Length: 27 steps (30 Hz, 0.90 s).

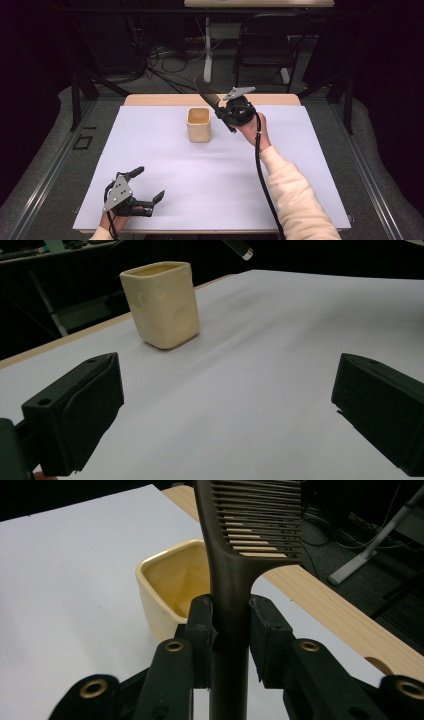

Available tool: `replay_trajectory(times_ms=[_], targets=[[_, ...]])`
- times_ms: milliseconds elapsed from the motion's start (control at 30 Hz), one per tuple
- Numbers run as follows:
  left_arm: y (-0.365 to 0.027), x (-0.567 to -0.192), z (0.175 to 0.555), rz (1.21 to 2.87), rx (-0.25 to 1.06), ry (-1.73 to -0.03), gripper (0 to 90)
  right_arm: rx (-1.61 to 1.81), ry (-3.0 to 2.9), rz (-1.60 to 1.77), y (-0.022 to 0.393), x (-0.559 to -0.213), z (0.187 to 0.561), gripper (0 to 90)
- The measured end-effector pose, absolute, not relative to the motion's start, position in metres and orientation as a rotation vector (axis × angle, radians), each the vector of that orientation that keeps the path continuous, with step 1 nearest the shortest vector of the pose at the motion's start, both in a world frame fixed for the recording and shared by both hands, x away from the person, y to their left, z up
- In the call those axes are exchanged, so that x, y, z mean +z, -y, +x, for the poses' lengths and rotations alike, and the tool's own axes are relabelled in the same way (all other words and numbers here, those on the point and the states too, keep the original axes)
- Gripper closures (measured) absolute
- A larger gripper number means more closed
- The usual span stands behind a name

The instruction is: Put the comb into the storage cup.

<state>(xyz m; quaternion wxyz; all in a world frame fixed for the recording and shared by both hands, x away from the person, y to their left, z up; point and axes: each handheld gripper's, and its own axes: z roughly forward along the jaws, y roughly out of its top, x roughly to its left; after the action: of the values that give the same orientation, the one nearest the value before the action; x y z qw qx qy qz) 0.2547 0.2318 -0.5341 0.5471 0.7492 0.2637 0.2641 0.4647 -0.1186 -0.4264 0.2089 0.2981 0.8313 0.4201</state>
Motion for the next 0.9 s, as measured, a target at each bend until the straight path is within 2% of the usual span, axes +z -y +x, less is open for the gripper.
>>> replay_trajectory(times_ms=[900], targets=[[-0.232,-0.534,0.254,1.773,0.624,-0.621,0.2,1.200,-2.237,0.774,0.097,-0.424,0.471,72.7]])
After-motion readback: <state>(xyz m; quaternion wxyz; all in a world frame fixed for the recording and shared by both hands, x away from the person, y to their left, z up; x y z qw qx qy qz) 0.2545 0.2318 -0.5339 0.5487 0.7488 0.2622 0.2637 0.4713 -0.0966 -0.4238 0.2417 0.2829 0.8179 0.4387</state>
